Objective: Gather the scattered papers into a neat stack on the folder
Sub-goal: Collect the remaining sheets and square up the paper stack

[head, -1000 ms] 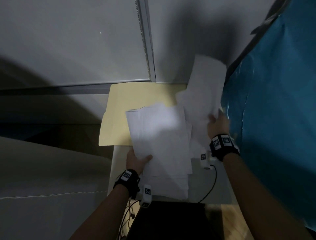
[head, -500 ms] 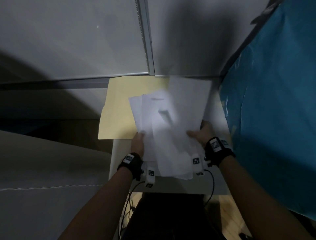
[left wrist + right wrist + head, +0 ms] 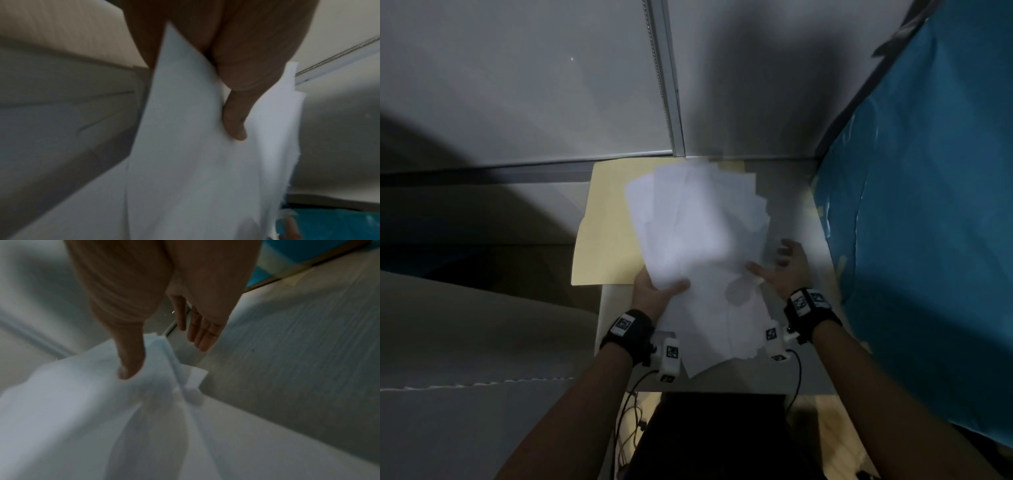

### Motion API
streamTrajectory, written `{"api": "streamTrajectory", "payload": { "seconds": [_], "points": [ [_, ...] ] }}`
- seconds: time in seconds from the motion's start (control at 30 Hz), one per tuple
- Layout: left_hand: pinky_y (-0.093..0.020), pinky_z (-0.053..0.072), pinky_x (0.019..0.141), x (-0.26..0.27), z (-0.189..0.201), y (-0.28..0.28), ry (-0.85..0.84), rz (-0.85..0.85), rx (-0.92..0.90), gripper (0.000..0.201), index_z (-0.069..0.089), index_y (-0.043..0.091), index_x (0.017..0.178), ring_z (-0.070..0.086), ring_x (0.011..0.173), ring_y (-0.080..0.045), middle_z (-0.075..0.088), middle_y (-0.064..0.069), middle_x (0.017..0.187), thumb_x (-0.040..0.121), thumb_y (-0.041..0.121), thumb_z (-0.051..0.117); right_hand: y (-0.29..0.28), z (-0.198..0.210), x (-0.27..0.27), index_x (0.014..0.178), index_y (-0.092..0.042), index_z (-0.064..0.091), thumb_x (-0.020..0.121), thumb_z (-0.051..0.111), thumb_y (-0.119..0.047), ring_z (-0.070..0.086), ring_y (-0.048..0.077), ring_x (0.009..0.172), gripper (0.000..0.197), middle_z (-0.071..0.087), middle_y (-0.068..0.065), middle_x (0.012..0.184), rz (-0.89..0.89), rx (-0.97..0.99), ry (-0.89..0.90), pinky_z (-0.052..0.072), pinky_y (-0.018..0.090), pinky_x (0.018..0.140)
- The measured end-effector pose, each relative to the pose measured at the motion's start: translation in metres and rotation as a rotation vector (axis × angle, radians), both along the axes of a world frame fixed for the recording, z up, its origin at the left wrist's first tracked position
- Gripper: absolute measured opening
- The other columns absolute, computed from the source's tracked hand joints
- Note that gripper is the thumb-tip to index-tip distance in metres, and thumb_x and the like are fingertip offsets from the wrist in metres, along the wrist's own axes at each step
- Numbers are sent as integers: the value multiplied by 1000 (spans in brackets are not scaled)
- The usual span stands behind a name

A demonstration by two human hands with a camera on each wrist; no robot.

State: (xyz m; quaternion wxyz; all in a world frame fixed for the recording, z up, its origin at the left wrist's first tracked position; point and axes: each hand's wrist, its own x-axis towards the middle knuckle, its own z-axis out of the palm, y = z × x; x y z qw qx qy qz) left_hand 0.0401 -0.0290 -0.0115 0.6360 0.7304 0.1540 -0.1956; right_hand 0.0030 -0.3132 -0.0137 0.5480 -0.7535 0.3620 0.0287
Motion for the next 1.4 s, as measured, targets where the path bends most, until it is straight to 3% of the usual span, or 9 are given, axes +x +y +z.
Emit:
{"api": "streamTrajectory", "payload": {
  "seconds": [0.17,0.33,0.5,0.67,0.83,1.03,1.17,1.3,1.4],
  "points": [
    [-41,66,90,12,20,0,-61,-38,-57,52,74,3,125,80,107,-23,83,-6,118,77,-1,93,-9,43,7,122,-8,63,71,91,-12,73,20,99,58,71,14,122,100,384,-91,63,29,76],
    [-32,64,93,18,48,-24,-174,-37,25,44,79,4,114,81,100,-11,84,-2,108,74,6,98,9,85,15,97,-12,73,75,89,-7,75,14,88,28,77,6,100,49,287,-268,62,24,66],
    [-34,62,95,25,89,-36,-255,50,46,64,70,6,103,78,92,-15,80,1,104,63,44,104,1,128,14,102,-37,57,72,92,-19,59,-25,85,50,62,-25,103,35,128,-463,46,-3,73],
    [-41,55,113,23,114,-47,-333,105,94,87,73,12,121,75,115,-9,80,5,118,55,57,105,0,129,11,93,-35,58,68,94,-30,68,6,75,43,66,-16,88,128,9,-366,61,25,72],
    [-35,56,112,16,128,-54,-383,109,61,82,70,16,124,74,116,-4,79,5,118,56,38,110,-1,124,4,102,-28,67,66,96,-14,64,-21,85,49,65,-24,98,138,41,-467,49,0,71],
    [-10,56,88,27,135,-49,-431,107,9,62,73,11,110,76,99,5,79,7,103,58,19,108,-11,125,18,111,-14,72,60,99,-19,71,4,98,58,74,-10,107,204,66,-464,61,24,81],
    [-32,63,96,30,105,-49,-312,-66,101,66,76,15,118,78,108,-8,82,5,112,62,32,108,9,102,28,98,-39,58,69,94,-22,56,-15,86,50,61,-23,99,312,151,-247,49,1,65],
    [-43,61,104,26,76,-42,-227,-82,162,79,77,18,116,77,106,-6,82,8,109,54,59,104,12,82,23,101,-29,66,61,98,-32,67,1,95,52,69,-13,102,230,47,-237,53,10,67],
    [-34,58,107,27,102,-41,-293,-77,165,75,77,18,116,75,107,1,81,11,112,55,49,107,8,94,22,93,-25,68,65,97,-19,69,-6,88,40,71,-13,94,160,54,-347,55,11,66]
  ]
}}
